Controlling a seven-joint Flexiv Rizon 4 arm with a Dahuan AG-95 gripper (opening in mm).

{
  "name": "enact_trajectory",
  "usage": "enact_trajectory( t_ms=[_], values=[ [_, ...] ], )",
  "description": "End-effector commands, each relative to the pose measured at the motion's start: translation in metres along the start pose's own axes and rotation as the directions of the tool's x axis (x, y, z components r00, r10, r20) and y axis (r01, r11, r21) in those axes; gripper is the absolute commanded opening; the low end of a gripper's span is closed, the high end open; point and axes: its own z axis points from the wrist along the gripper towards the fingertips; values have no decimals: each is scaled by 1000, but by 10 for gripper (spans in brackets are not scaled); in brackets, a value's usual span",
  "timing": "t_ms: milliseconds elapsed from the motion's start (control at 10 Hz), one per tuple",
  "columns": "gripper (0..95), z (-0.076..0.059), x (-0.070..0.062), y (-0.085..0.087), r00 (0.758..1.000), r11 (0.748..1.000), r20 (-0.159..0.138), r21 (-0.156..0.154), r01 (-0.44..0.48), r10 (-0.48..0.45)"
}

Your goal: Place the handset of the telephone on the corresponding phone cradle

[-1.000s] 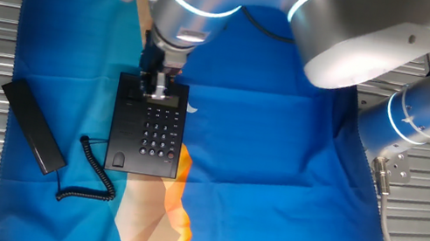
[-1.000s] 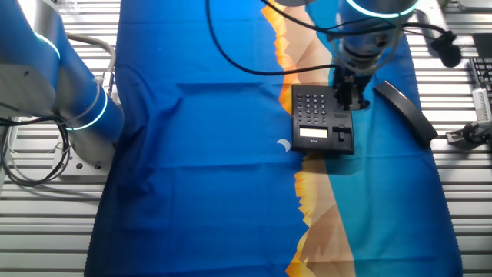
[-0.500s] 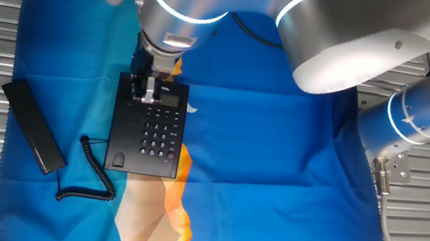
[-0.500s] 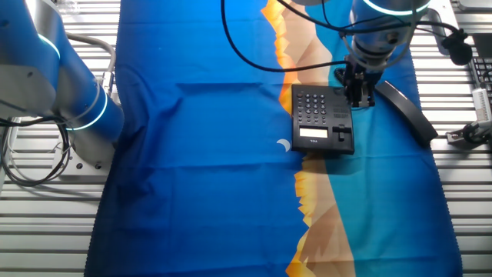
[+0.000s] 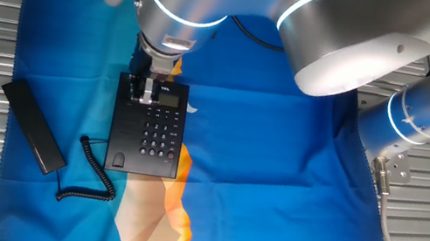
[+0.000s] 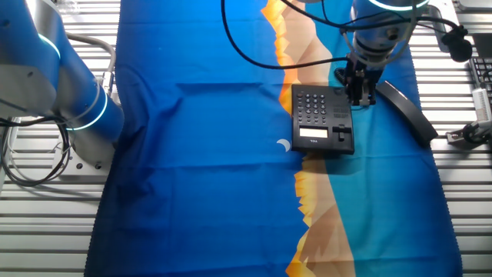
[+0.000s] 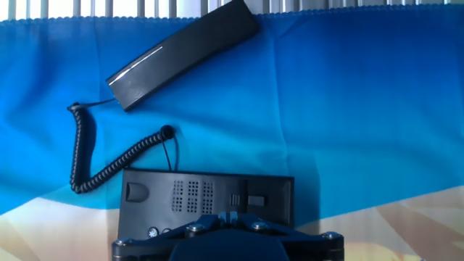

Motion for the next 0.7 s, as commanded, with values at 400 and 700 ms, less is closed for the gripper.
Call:
enact_trajectory(
  t_ms=[400,700],
  values=[
    [0,12,-21,11,1000,1000,-1,-5,7,-7],
    [0,21,-27,14,1000,1000,20,-7,16,-16]
  ],
)
